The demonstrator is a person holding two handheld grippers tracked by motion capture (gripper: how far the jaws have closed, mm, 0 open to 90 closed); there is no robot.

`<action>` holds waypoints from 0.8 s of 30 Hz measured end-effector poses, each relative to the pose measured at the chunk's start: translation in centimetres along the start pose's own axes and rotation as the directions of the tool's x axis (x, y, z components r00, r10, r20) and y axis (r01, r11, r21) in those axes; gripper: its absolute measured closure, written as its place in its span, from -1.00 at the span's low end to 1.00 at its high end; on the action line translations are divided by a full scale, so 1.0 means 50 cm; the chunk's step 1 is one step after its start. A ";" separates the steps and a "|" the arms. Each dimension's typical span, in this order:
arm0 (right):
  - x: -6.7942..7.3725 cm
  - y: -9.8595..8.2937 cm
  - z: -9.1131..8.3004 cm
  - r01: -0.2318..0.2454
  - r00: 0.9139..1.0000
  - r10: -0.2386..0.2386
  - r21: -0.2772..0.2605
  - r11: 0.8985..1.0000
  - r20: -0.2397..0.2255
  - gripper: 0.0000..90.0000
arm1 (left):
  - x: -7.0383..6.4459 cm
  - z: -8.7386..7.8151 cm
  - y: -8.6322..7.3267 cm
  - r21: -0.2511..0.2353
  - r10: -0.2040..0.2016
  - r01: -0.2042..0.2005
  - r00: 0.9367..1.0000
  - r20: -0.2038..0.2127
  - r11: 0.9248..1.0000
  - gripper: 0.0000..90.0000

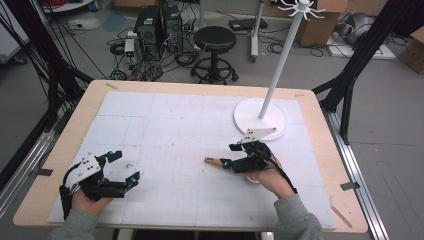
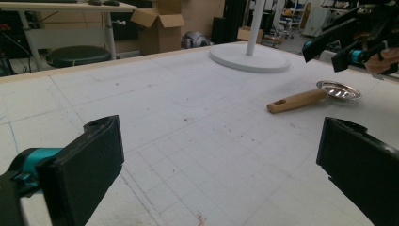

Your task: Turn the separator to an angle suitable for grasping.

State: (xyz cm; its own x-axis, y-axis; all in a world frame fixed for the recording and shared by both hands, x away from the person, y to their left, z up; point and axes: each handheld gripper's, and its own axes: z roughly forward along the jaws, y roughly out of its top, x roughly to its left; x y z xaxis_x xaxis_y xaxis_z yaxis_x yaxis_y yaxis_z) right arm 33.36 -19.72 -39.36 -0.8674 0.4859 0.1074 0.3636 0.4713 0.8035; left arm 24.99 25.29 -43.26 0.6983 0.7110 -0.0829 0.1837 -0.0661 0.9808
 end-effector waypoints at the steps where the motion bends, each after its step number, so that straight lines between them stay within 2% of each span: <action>1: -0.003 0.000 -0.005 0.004 0.999 -0.004 0.006 1.000 -0.038 -0.55 | 0.001 0.000 0.000 0.001 0.002 -0.002 1.000 0.001 1.000 -0.96; 2: -0.006 0.000 -0.008 0.022 0.998 -0.021 0.014 1.000 -0.064 -0.57 | 0.002 0.000 0.000 0.001 0.000 0.000 1.000 -0.001 1.000 -0.96; 4: -0.008 0.001 -0.015 0.068 0.994 -0.065 0.038 0.997 -0.086 -0.64 | 0.004 0.002 0.000 0.000 0.000 0.000 1.000 -0.004 1.000 -0.96; 7: -0.013 0.000 -0.023 0.109 0.991 -0.105 0.050 0.993 -0.079 -0.65 | 0.003 0.002 -0.001 0.007 0.001 -0.001 1.000 -0.004 1.000 -0.96; 10: -0.015 -0.001 -0.033 0.119 0.991 -0.114 0.061 0.991 -0.076 -0.65 | 0.001 0.001 0.000 0.001 0.002 -0.002 1.000 -0.003 1.000 -0.96; 18: -0.021 -0.008 -0.041 0.178 0.980 -0.165 0.114 0.978 -0.113 -0.63 | 0.001 0.002 0.000 0.004 0.003 -0.003 1.000 -0.004 1.000 -0.96; 24: -0.030 -0.012 -0.040 0.191 0.977 -0.173 0.152 0.970 -0.123 -0.63 | 0.000 -0.001 -0.002 0.010 0.000 0.000 1.000 -0.008 1.000 -0.96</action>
State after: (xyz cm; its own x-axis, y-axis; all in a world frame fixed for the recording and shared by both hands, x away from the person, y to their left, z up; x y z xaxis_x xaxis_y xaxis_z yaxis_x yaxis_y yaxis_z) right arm 33.79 -22.19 -38.83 -0.9523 0.3028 0.0376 0.2384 0.6615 0.7111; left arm 24.94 25.35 -43.36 0.6926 0.7167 -0.0815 0.1909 -0.0732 0.9789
